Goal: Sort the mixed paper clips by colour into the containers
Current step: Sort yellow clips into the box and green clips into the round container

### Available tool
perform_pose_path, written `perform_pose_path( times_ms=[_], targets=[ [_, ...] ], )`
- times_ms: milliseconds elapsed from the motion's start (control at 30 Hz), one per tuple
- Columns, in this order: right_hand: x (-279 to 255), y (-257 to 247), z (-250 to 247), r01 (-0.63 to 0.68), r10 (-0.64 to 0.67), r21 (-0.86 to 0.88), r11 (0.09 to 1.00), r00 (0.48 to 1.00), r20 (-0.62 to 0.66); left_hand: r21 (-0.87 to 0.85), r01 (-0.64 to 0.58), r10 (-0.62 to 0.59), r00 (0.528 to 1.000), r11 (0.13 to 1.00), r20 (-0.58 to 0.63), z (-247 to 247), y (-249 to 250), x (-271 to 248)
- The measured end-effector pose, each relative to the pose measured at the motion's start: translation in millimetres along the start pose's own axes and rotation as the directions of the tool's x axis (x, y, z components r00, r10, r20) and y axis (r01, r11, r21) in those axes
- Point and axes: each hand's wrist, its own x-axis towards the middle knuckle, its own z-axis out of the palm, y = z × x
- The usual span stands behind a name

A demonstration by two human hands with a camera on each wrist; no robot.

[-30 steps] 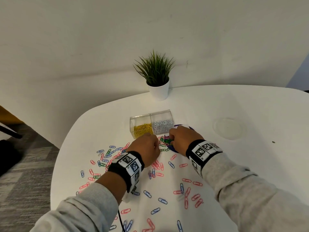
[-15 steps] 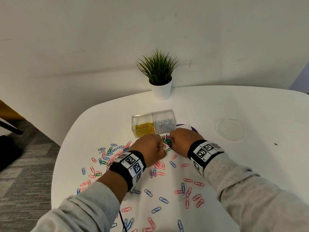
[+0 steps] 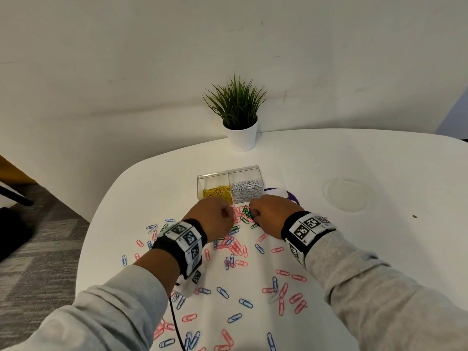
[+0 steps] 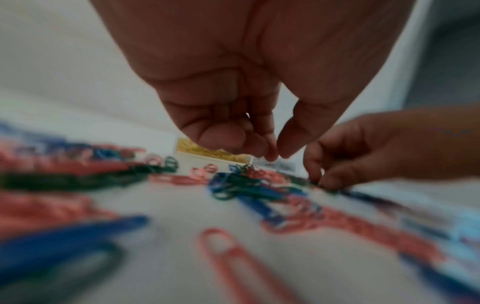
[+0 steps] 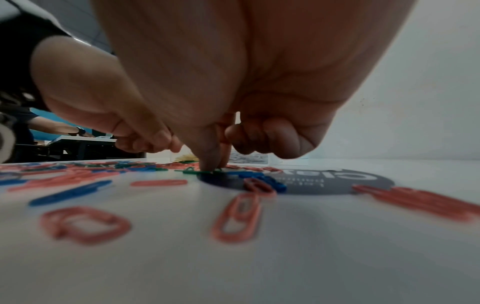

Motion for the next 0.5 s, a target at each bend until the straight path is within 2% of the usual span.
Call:
perform_pose_path(
  times_ms=[67,167,433,500],
  targets=[
    [3,1,2,-0.021,0.021,-0.007,1.0,1.0,-0.006,0.139,-0.064,0.058,0.997,0.988,0.047,4,2,-2],
    [4,1,1,-0.07,0.07,0.004,0.998,0.997,-0.013,0.216,-0.128,0.119,0.991,0.968,0.053,10,3,-2],
    [0,-3,-4,-0.121,0.122,-0.03,0.992,0.992,0.032,0.202,-0.153,0.145,0.988,0.967,0.054,11,0,-1],
    [1,-4,-4,-0.138,0.138,-0.002,0.99,0.99,0.034,0.138,-0.116,0.113,0.993,0.984,0.026,6,-4,-1]
  ],
)
